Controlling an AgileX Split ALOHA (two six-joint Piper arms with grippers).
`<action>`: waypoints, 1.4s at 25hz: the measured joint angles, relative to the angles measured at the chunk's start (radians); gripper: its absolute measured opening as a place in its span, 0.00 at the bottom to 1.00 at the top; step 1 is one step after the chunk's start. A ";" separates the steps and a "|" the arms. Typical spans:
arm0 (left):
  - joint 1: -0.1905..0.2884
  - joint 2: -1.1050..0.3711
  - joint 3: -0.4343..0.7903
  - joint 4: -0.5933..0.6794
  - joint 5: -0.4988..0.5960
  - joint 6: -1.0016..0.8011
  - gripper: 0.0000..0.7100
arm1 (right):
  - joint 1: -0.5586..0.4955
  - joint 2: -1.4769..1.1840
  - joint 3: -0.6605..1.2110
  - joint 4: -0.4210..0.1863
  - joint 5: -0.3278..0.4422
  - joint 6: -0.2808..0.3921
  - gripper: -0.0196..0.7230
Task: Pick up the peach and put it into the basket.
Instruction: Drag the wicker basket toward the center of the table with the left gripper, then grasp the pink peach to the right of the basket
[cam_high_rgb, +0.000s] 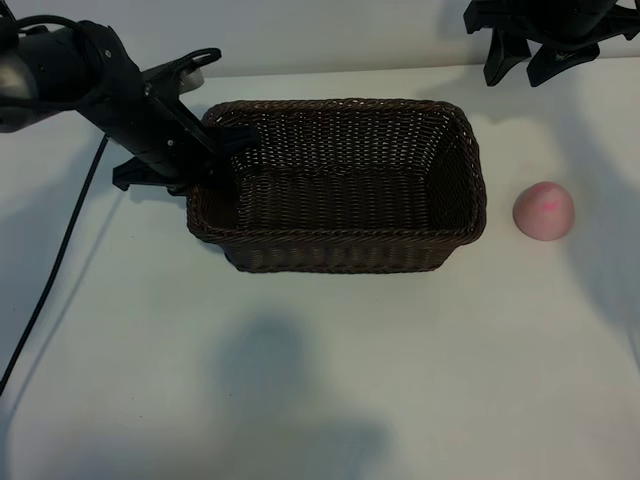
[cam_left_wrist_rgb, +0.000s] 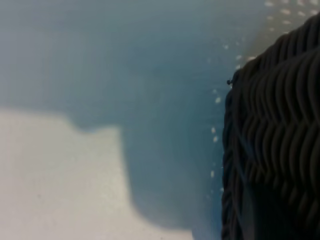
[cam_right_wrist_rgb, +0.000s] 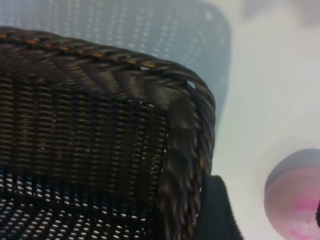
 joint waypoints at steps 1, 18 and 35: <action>0.000 0.002 0.000 -0.001 -0.004 0.008 0.23 | 0.000 0.000 0.000 0.000 0.000 0.000 0.67; 0.000 0.027 -0.006 -0.023 -0.003 0.014 0.41 | 0.000 0.000 0.000 0.000 0.000 0.000 0.67; 0.000 -0.145 -0.009 0.137 0.086 -0.052 0.90 | 0.000 0.000 0.000 0.000 0.000 0.000 0.67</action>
